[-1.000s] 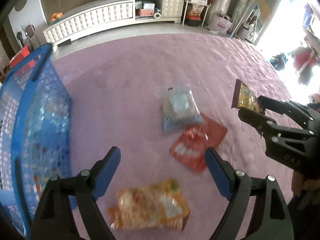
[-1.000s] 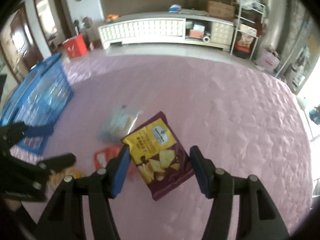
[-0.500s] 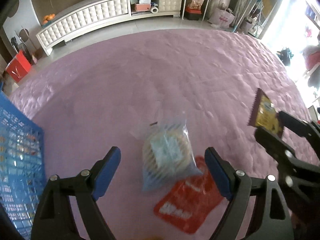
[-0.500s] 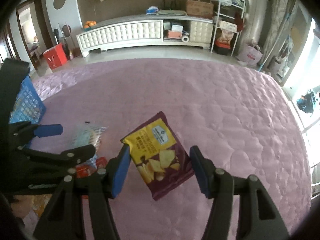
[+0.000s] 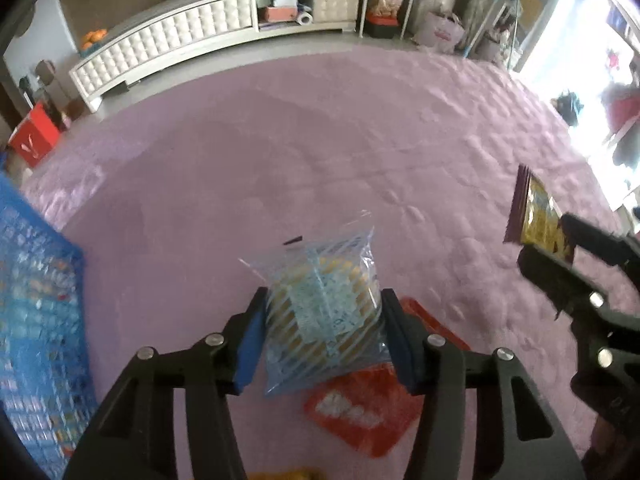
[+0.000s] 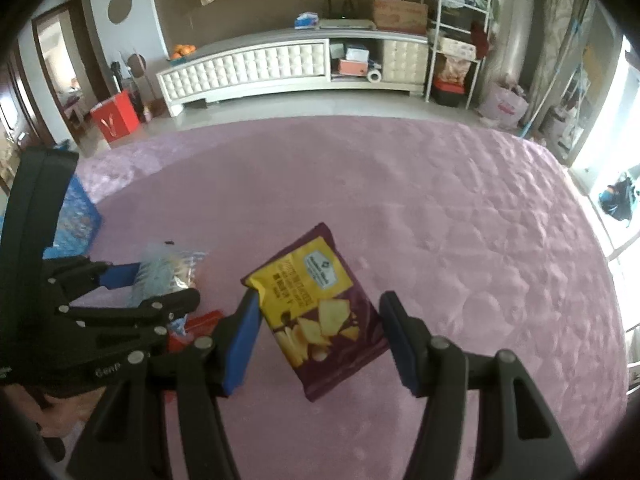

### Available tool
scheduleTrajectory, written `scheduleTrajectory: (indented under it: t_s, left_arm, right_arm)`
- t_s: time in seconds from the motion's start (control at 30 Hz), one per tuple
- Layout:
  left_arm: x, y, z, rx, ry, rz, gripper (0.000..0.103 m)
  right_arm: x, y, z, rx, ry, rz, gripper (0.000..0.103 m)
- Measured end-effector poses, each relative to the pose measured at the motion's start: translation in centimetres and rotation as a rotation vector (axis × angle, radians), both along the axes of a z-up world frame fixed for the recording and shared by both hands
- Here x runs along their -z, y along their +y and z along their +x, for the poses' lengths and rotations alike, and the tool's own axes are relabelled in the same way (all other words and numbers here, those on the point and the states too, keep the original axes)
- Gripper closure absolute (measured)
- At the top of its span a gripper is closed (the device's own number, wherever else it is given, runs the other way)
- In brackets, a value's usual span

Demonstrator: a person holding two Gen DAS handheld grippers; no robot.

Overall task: Organize snacks
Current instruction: 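Carry the cookie bag and chip bag over the blue basket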

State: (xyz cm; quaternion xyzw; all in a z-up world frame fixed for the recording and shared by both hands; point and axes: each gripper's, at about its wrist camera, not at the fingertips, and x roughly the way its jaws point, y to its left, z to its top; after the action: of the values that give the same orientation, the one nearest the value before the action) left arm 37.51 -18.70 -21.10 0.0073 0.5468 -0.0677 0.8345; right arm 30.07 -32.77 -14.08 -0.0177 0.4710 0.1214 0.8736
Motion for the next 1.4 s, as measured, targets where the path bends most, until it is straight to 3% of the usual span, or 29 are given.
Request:
scheduleTrajectory:
  t_s: [0.17, 0.3, 0.5, 0.9, 1.07, 1.4]
  left_arm:
    - [-3.6, 1.9, -3.4, -0.013, -0.049, -0.043, 0.052]
    - [-6.7, 3.3, -6.3, -0.014, -0.113, -0.034, 0.052]
    - [-10.0, 6.4, -10.1, -0.024, -0.177, -0.041, 0.052]
    - [-15.2, 14.5, -15.1, -0.046, -0.301, -0.030, 0.052]
    - [-15.4, 19.2, -16.2, -0.086, -0.303, -0.035, 0.052]
    - [-12.7, 24.2, -16.9, -0.112, -0.255, -0.028, 0.052]
  right_arm:
    - [-2.7, 1.7, -2.3, -0.028, -0.050, -0.013, 0.039]
    - [-5.1, 3.1, -4.2, -0.042, -0.058, 0.034, 0.039]
    - [-9.1, 6.7, -7.4, -0.086, -0.131, 0.023, 0.039]
    - [-12.9, 14.3, -9.5, -0.180, -0.178, 0.041, 0.039]
    - [-12.9, 18.3, -9.4, -0.207, -0.178, 0.044, 0.039]
    - [-11.1, 23.4, -9.3, -0.266, -0.132, 0.037, 0.039]
